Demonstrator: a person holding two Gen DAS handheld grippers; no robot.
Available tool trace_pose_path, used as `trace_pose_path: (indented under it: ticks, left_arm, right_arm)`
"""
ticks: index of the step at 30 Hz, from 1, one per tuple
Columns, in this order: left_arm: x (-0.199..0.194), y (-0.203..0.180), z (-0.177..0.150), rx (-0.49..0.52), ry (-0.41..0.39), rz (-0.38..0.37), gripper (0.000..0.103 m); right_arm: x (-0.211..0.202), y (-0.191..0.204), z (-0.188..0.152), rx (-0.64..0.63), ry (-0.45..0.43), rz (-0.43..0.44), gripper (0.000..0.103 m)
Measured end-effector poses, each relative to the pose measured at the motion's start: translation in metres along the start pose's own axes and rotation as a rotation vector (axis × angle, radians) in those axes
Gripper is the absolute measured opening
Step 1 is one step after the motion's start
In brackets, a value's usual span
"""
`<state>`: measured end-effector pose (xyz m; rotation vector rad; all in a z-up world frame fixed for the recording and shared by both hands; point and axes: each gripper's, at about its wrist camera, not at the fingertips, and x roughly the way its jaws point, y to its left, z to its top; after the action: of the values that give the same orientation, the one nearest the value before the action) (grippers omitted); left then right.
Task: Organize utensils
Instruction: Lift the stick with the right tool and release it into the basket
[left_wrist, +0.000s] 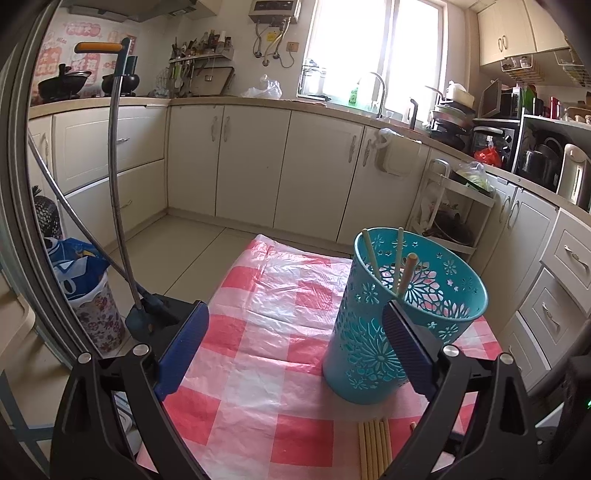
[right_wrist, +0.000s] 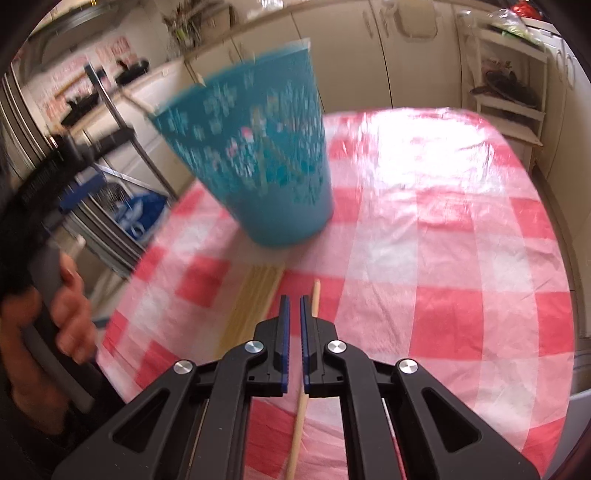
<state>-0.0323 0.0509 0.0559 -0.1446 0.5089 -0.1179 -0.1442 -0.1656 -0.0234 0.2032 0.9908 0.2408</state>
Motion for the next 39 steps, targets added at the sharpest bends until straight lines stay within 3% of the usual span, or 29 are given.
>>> trace_pose_path:
  ticks: [2,7,12,15,18,21,25,29,34,36,39]
  left_arm:
    - [0.001,0.001,0.0,-0.005,0.006,0.001,0.091]
    - [0.001,0.001,0.0,-0.005,0.009,0.0,0.091]
    - [0.002,0.002,0.001,-0.005,0.016,0.001,0.091]
    - [0.002,0.004,0.002,-0.013,0.019,0.002,0.091]
    - [0.002,0.009,0.003,-0.03,0.02,0.003,0.091]
    - [0.002,0.014,0.005,-0.052,0.023,0.003,0.091]
    - [0.003,0.018,0.005,-0.064,0.026,0.002,0.091]
    - [0.004,0.02,0.005,-0.068,0.034,0.004,0.091]
    - [0.005,0.021,0.005,-0.076,0.041,0.003,0.092]
    - [0.005,0.022,0.006,-0.077,0.043,0.001,0.092]
    - [0.005,0.023,0.006,-0.08,0.048,0.001,0.092]
  right_arm:
    - [0.008,0.003,-0.004,-0.015,0.038,-0.012,0.023]
    - [0.022,0.008,-0.008,-0.065,0.071,-0.102,0.024]
    - [0.026,0.021,-0.012,-0.169,0.08,-0.19,0.006]
    - [0.01,0.015,-0.007,-0.111,0.056,-0.107,0.006]
    - [-0.022,0.002,0.007,-0.002,-0.036,0.053,0.006]
    - [-0.07,-0.004,0.031,0.086,-0.204,0.233,0.006]
    - [-0.108,0.006,0.078,0.12,-0.395,0.28,0.006]
    - [-0.116,0.027,0.127,0.128,-0.55,0.215,0.006]
    - [-0.091,0.048,0.171,0.116,-0.737,-0.05,0.006]
    - [-0.073,0.051,0.178,0.116,-0.748,-0.13,0.006]
    - [-0.048,0.054,0.179,0.094,-0.703,-0.178,0.006]
